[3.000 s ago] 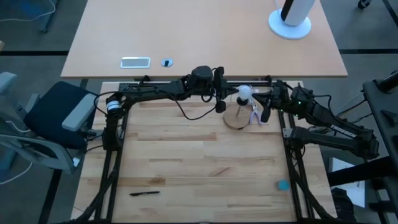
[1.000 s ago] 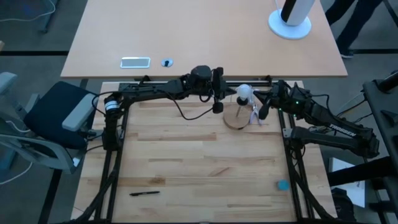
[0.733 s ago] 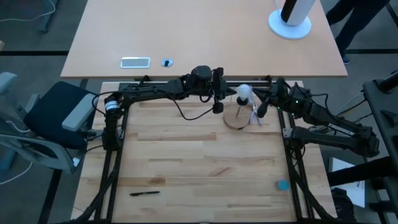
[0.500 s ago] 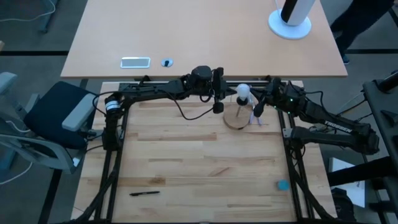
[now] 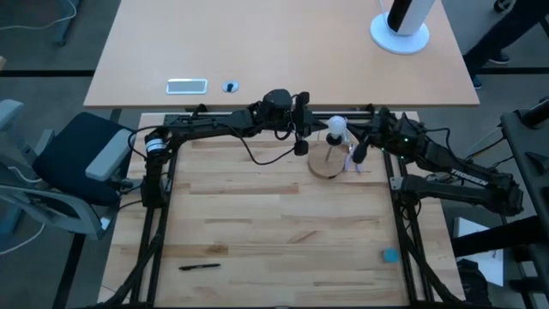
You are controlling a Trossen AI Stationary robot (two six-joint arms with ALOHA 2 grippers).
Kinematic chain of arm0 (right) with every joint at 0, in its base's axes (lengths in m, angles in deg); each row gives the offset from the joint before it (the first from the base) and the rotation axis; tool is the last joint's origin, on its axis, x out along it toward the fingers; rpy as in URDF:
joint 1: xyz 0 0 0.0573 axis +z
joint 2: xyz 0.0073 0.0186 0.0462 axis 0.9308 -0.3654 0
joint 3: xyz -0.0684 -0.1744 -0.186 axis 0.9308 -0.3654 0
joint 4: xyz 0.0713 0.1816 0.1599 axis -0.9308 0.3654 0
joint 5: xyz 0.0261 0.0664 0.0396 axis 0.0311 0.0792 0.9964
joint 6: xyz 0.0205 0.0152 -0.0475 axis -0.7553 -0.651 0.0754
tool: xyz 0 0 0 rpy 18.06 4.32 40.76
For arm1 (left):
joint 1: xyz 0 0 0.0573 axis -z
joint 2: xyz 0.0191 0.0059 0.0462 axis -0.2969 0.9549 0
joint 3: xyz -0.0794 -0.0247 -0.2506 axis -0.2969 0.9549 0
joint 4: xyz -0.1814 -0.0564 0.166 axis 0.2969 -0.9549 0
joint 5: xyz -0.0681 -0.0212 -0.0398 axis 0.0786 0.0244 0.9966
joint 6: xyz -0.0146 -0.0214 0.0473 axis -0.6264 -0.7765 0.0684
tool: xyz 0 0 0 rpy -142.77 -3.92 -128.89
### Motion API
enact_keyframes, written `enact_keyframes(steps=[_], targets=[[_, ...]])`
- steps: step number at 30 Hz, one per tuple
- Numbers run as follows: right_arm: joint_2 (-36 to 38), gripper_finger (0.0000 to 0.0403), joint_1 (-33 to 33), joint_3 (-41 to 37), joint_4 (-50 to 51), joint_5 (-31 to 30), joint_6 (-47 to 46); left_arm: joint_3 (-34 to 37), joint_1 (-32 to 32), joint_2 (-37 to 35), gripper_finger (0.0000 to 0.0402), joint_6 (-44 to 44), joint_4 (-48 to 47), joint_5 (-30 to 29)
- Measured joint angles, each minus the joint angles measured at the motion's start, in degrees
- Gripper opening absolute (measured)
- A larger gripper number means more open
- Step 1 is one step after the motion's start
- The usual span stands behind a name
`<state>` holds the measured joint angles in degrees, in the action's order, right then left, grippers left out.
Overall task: Screw lightbulb
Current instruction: Insert the lightbulb on the lamp
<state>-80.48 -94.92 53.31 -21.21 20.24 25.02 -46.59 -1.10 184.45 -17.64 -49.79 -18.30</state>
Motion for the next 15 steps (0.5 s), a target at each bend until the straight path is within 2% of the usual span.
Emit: enact_keyframes(steps=[15], targets=[[-0.5, 0.0013, 0.0, 0.0, 1.4, 0.5, -1.5, 0.0, 0.0, 0.0, 0.0, -0.2, -0.5, 0.2]])
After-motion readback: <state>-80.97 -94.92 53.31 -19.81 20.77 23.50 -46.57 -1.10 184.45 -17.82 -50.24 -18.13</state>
